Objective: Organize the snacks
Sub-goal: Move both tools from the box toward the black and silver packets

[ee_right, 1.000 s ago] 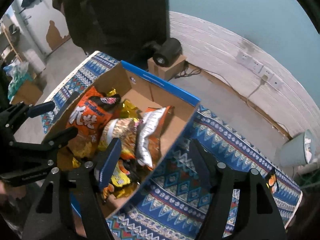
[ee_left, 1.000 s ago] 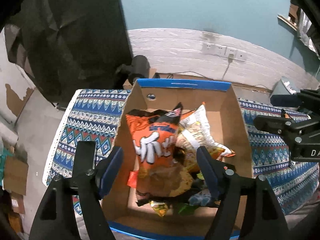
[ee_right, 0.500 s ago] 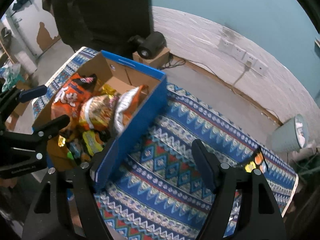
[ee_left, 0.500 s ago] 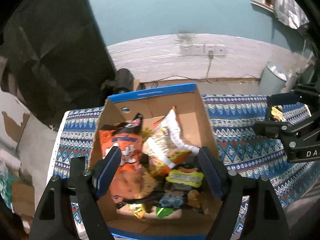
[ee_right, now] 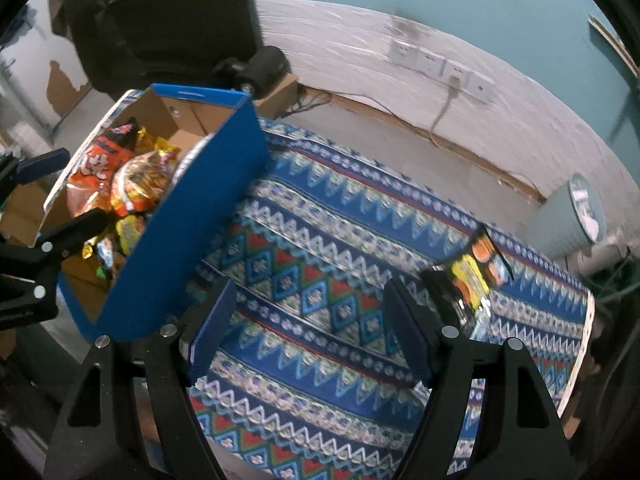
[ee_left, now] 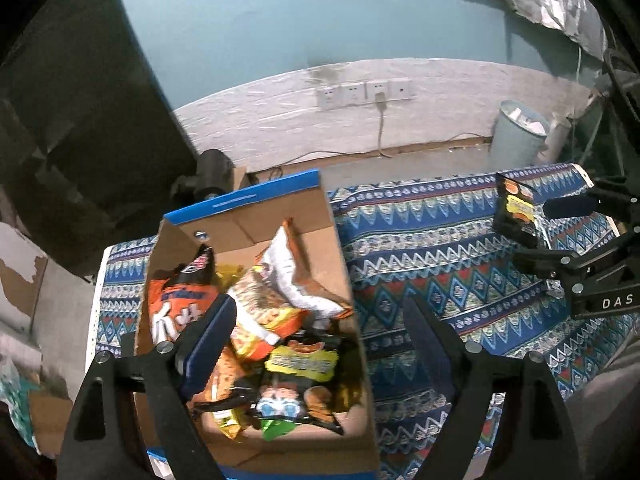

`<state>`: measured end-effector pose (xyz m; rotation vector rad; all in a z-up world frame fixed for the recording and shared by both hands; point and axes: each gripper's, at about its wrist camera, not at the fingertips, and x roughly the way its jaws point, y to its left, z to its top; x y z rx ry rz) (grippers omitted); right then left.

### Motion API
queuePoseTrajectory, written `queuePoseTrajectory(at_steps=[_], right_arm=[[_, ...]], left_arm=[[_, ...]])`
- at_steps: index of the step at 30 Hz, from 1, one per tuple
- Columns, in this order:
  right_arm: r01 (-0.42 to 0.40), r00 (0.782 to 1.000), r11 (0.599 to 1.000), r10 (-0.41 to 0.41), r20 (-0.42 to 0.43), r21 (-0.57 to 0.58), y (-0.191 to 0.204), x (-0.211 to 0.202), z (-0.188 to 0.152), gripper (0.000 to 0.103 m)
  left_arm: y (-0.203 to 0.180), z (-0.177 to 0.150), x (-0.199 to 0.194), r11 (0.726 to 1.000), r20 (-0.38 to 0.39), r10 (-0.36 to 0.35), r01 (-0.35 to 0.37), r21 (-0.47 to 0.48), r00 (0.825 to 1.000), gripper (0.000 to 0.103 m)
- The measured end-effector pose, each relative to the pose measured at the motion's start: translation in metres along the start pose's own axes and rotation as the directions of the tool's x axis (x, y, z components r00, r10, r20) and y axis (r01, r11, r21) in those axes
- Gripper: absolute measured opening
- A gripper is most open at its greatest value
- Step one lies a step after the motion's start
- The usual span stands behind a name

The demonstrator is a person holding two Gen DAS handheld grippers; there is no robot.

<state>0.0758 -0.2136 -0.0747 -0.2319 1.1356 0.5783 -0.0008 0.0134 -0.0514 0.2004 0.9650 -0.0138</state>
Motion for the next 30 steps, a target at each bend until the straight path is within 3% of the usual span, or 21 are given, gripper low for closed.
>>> queuePoseTrajectory(at_steps=[10,14,30], right_arm=[[0.039,0.999,0.992,-0.038,-0.017,0.120,-0.056,0.002,-0.030,0.076],[0.096,0.995,0.983,-0.094,-0.017,0.154,-0.079,0.002,-0.039,0.076],[0.132,0.989,0.929,-0.102,-0.103,0.346,-0.157,0.047,-0.074,0.076]], left_arm=[[-0.042,0.009,0.015,0.997,-0.050,-0.058,0.060,0.045,0.997,0.087],[-0.059,0.011,0.022,0.995,-0.067,-0.067,0.072,0.072,0.995,0.087],[-0.103,0.022,0.066,0.987,-0.114,-0.088,0.102,0.126,0.990,0.087]])
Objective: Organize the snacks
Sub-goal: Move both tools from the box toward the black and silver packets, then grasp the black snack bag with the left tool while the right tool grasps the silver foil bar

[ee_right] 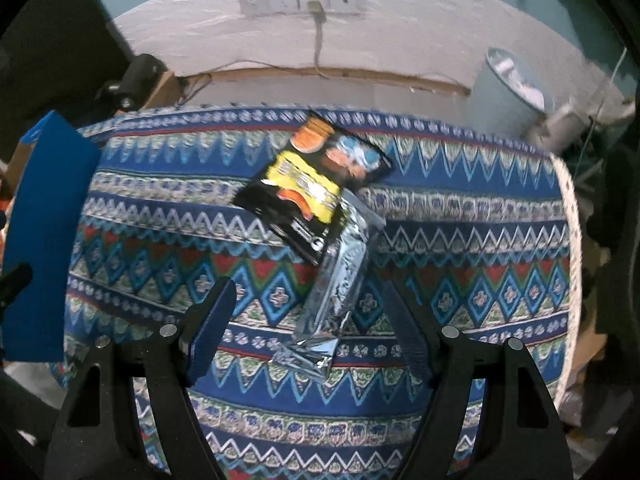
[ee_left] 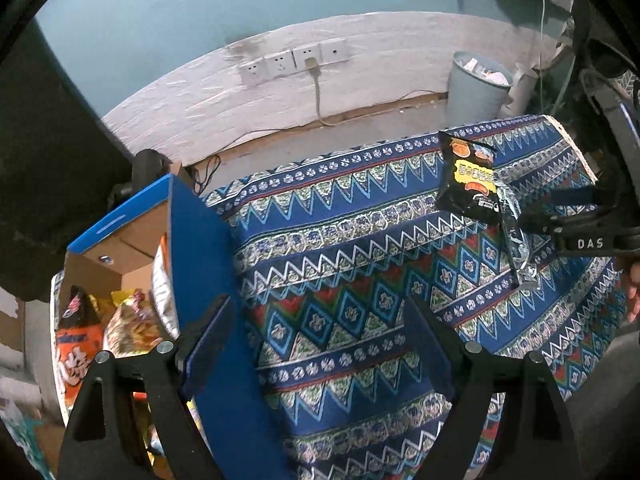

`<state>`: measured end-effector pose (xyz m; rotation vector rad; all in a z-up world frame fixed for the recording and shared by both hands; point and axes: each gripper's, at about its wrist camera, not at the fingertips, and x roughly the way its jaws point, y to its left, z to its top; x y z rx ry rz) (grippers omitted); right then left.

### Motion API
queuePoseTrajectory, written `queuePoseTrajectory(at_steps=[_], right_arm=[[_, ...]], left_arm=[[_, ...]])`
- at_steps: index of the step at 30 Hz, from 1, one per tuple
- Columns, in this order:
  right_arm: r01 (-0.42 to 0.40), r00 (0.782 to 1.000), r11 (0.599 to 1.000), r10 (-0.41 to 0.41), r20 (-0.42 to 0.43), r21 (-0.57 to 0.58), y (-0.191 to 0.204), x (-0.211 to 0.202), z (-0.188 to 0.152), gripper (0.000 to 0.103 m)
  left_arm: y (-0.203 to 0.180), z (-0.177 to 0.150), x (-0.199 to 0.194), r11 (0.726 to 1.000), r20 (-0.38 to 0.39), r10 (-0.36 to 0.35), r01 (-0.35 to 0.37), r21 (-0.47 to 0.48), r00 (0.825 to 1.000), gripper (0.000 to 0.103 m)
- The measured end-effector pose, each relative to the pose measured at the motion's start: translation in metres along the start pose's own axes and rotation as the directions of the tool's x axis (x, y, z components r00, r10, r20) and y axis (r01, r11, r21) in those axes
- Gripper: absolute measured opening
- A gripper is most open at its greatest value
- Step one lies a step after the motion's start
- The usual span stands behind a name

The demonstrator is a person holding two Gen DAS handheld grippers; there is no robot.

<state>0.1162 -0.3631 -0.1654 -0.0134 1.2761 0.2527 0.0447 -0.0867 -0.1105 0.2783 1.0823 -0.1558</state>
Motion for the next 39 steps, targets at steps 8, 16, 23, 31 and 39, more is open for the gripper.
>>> queuePoseTrajectory(at_steps=[8,16,23,31,39], right_arm=[[-0.010,0.999,1.000,0.011,-0.044,0.029,-0.015,0.036,-0.005,0.076],[0.028,0.999,1.000,-0.028,-0.035,0.004,-0.018,0.058,-0.006,0.065],[0.064,0.996,0.997,-0.067,-0.055,-0.051,-0.025,0.065,-0.015,0.030],[0.061,0.997,0.998,-0.062,-0.043,-0.009,-0.065,0.053,-0.022,0.027],[0.049,0.999,0.998,-0.049,-0.009,0.041,-0.084,0.039,-0.009,0.027]], left_arm=[[-0.013,0.004,0.034,1.000,-0.036,0.006,-0.006,0.023,0.999,0.087],[-0.031,0.014,0.055,0.999,-0.063,-0.008,0.011,0.045,0.998,0.087],[-0.046,0.023,0.067,0.998,-0.082,-0.039,0.043,0.054,0.996,0.087],[-0.074,0.040,0.073,0.986,-0.106,-0.153,0.159,0.058,0.983,0.087],[-0.101,0.067,0.079,0.970,-0.090,-0.213,0.222,0.099,0.973,0.088]])
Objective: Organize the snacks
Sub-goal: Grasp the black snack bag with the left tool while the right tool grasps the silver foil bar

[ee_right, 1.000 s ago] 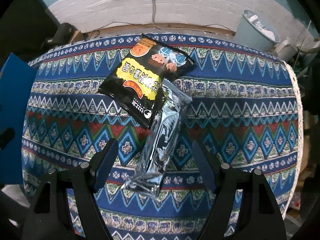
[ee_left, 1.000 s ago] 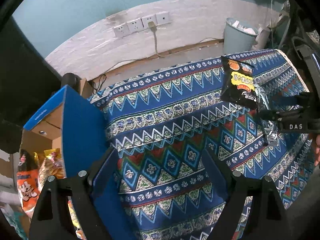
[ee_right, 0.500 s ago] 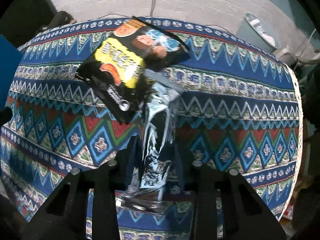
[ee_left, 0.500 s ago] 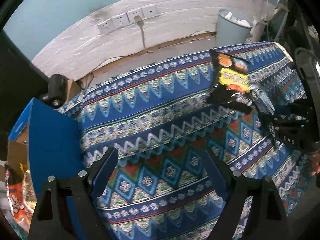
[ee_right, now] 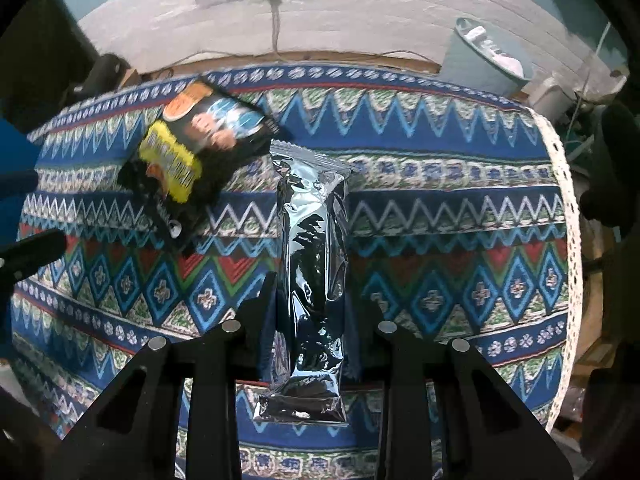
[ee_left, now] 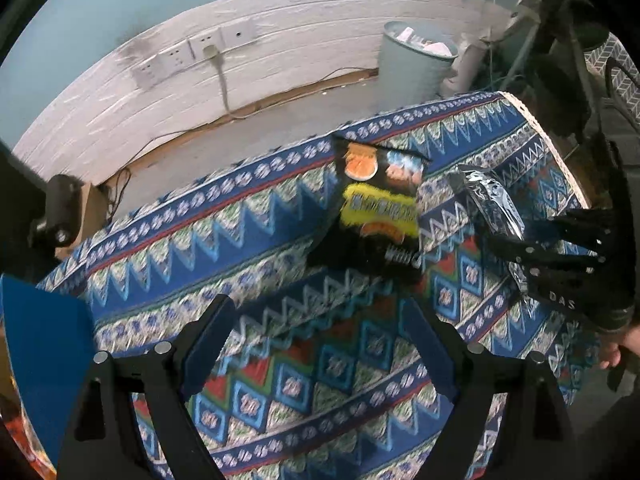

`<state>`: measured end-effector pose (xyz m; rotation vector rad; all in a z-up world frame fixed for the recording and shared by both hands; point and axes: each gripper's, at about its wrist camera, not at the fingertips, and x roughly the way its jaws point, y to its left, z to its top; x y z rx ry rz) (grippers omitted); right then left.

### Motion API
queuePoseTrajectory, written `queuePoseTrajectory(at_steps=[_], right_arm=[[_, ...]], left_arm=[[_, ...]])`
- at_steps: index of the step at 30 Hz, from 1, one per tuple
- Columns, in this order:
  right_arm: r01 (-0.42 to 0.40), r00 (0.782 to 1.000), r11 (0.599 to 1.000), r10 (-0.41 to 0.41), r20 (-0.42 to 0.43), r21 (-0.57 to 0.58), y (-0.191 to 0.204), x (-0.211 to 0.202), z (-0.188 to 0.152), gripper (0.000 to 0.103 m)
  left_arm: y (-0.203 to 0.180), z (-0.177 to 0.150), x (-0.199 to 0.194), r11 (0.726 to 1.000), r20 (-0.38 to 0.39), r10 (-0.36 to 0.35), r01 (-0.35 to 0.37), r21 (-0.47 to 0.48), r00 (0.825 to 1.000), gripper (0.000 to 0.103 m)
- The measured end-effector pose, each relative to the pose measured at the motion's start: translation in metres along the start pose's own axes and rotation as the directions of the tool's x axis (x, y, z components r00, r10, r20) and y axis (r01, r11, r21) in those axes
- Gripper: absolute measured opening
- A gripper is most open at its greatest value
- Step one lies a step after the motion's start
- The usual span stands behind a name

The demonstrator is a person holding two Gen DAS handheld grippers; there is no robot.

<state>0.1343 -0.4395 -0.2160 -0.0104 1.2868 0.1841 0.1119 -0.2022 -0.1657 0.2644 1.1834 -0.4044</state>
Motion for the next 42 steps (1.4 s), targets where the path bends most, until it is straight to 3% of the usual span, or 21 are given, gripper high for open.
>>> queuePoseTrajectory(at_steps=[5,13,22,30,31,34,42], right_arm=[[-0.009,1.000,0.998,0.009,0.016,0.055,-0.015,-0.005,0.005,0.027],[0.024,0.999,0.996,-0.026,0.024,0.080,-0.027,-0.006,0.007,0.027],[0.037,0.999,0.994,-0.040,0.036,0.099,-0.034,-0.014,0.003,0.027],[0.014,0.999,0.993,-0.019,0.042,0.115,-0.034,-0.019,-0.001,0.028],[0.012,0.999,0.993,-0.016,0.042,0.114,-0.034,-0.019,0.000,0.027],[0.005,0.999,0.994,-0.010,0.043,0.110,-0.032,-0.020,0.001,0.028],[-0.004,0.999,0.996,0.000,0.045,0.090,-0.022,-0.024,-0.001,0.028]], left_arm=[[-0.006,0.016,0.025,0.997,-0.038,-0.073,0.071,-0.037,0.997,0.089],[-0.026,0.042,0.037,0.991,-0.022,-0.126,0.125,-0.050,0.992,0.092],[-0.045,0.060,0.064,0.997,-0.051,-0.069,0.067,-0.041,0.996,0.093],[-0.046,0.062,0.073,0.999,-0.027,-0.040,0.040,-0.007,0.999,0.093],[-0.045,0.061,0.074,0.999,-0.023,-0.037,0.037,-0.003,0.999,0.091],[-0.043,0.056,0.076,0.999,-0.026,-0.038,0.038,0.006,0.999,0.064],[-0.045,0.040,0.068,0.999,-0.027,-0.025,0.025,0.021,0.999,0.059]])
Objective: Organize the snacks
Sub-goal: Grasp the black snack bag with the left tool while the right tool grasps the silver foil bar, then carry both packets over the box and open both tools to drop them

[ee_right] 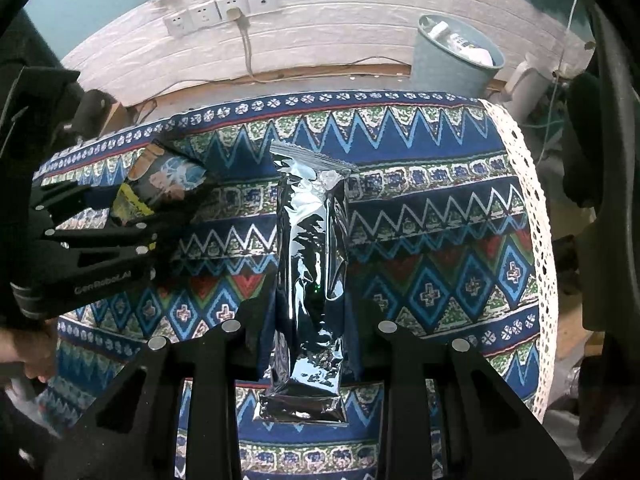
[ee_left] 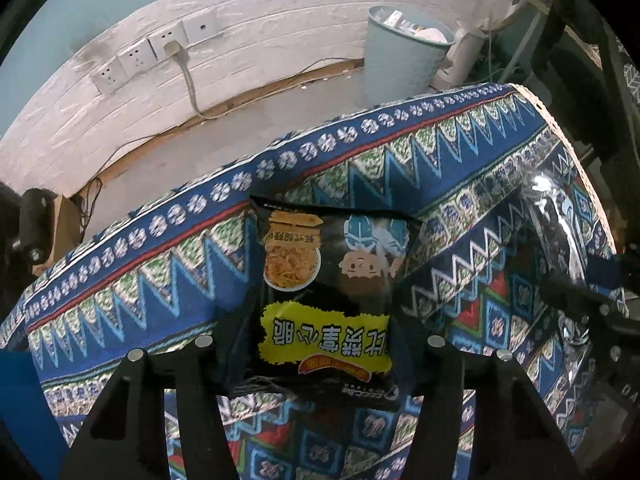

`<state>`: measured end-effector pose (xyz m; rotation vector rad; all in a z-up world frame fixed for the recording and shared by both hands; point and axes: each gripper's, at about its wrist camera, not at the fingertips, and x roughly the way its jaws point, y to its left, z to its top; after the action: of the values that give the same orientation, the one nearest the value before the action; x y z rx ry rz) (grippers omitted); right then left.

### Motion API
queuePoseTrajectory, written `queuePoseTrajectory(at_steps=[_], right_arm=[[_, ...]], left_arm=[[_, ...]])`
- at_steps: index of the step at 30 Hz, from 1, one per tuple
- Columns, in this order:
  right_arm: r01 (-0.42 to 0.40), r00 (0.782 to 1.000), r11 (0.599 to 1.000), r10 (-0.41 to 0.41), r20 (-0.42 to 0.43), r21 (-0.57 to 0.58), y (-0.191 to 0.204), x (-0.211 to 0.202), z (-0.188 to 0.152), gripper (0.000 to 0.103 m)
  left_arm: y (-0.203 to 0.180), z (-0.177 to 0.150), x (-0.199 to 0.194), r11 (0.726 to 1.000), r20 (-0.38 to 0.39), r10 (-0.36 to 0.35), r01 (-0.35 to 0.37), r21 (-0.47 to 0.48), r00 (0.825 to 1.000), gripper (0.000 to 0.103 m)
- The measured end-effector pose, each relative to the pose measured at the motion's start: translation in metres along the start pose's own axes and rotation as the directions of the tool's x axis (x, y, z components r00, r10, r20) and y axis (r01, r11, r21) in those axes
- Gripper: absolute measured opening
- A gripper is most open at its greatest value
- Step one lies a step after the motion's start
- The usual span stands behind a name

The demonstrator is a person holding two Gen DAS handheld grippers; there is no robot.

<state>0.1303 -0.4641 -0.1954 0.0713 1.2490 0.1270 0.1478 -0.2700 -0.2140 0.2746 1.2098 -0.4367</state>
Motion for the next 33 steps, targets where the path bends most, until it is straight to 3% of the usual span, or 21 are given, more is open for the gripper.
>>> queuePoseTrajectory(at_steps=[13,33], right_arm=[[-0.004,1.000,0.999,0.005,0.009,-0.050,0.021,-0.016,-0.004,0.027],[-0.067,0.994,0.980,0.082,0.076,-0.185,0.102,-0.070,0.003,0.027]], left_arm=[[0.020,-0.036,-0.056,0.999,0.029,0.046,-0.046,0.009,0.999,0.059],[0.086,-0.094,-0.166,0.988,0.079,0.115,-0.105,-0.117,0.990,0.059]])
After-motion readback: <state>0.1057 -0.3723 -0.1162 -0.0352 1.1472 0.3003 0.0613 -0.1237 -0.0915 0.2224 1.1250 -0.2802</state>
